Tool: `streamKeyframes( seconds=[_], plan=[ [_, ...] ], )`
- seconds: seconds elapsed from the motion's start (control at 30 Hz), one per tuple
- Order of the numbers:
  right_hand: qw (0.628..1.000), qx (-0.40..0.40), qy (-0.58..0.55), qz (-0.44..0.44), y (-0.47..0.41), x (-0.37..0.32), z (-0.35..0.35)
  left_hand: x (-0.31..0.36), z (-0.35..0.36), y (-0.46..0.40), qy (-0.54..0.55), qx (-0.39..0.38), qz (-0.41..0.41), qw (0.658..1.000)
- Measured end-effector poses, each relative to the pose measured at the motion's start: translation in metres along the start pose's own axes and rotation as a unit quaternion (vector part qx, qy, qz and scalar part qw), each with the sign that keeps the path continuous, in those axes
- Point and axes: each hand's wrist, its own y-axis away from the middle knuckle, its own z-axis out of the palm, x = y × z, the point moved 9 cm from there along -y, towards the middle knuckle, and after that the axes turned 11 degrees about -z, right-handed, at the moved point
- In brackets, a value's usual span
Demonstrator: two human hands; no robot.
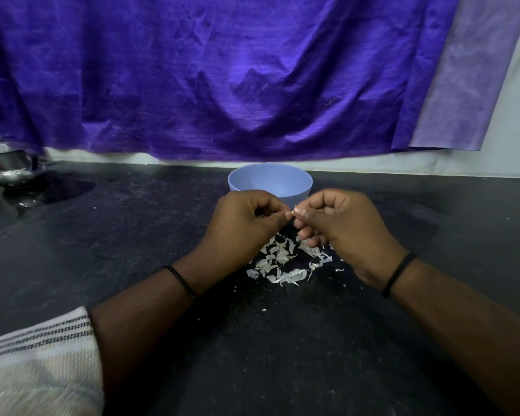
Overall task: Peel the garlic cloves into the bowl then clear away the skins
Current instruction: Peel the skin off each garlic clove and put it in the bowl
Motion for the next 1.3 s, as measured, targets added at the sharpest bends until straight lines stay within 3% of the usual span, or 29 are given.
streamKeyframes(
  seconds=[0.27,0.57,0.83,1.17,1.3],
  plan=[
    [0.999,0.009,0.031,0.001,0.003,0.002,0.005,-0.002,0.000,0.000,-0.027,0.015,-0.012,0.999],
    [0.978,0.037,0.182,-0.101,0.006,-0.021,0.000,-0.005,-0.004,0.000,0.019,0.040,-0.026,0.999],
    [0.962,0.064,0.217,-0.153,0.010,-0.028,0.003,0.003,-0.005,0.004,0.009,0.056,-0.007,0.998],
    [0.993,0.076,0.081,-0.026,0.003,0.000,0.002,-0.014,0.003,0.000,0.104,0.014,-0.110,0.988],
    [0.996,0.074,0.010,0.045,0.006,0.009,0.004,-0.010,0.005,0.001,0.063,0.006,-0.095,0.993]
  ],
)
